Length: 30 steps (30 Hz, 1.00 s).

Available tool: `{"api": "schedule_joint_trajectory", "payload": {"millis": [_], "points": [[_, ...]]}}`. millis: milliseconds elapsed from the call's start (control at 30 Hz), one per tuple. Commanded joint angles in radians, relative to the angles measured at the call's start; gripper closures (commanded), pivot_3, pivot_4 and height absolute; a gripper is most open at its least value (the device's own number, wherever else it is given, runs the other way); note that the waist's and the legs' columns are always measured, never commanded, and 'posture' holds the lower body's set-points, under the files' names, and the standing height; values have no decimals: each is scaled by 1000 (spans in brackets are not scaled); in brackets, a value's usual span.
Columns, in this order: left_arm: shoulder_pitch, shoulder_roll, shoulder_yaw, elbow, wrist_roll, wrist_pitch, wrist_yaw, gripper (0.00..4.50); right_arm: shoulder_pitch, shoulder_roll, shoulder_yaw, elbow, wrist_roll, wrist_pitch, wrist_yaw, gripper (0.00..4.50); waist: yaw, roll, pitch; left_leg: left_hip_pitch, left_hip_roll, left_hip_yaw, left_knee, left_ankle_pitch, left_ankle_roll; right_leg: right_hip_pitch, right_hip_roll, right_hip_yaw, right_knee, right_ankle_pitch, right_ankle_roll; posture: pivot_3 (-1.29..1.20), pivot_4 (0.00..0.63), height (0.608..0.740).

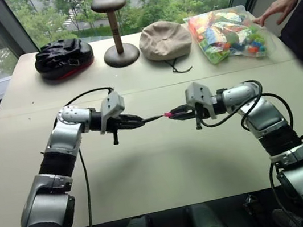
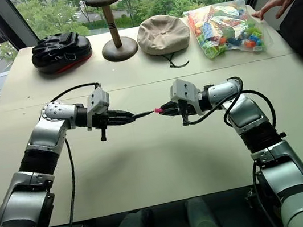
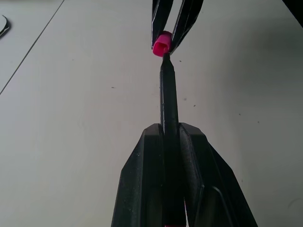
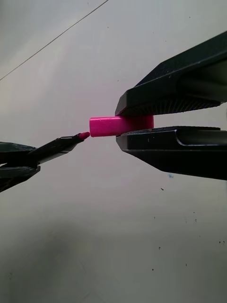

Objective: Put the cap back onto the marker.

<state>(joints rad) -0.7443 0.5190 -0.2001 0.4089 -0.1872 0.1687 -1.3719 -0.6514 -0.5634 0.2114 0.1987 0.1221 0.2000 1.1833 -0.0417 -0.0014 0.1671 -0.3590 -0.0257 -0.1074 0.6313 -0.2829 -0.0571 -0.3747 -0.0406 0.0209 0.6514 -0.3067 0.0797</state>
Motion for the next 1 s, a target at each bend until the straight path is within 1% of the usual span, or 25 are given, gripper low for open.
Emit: {"api": "schedule_joint_trajectory", "payload": {"millis": [33, 667, 1000], "points": [[-9, 0, 13, -21, -11, -8, 2, 4500, -8, 0, -5, -36, 9, -8, -2, 4460, 0, 0, 0, 0, 0, 0, 0, 0, 0, 0, 0, 0, 0, 0, 0, 0, 150, 740], [-27, -20, -1, 14, 9, -39, 9, 4500, 14, 10, 17, -118, 23, 30, 3, 4460, 0, 0, 0, 0, 0, 0, 0, 0, 0, 0, 0, 0, 0, 0, 0, 0, 150, 740], [-64, -33, -62, 23, 86, -67, 8, 4500, -63, 42, 104, -58, -63, -24, 21, 4460, 0, 0, 0, 0, 0, 0, 0, 0, 0, 0, 0, 0, 0, 0, 0, 0, 150, 740]]}}
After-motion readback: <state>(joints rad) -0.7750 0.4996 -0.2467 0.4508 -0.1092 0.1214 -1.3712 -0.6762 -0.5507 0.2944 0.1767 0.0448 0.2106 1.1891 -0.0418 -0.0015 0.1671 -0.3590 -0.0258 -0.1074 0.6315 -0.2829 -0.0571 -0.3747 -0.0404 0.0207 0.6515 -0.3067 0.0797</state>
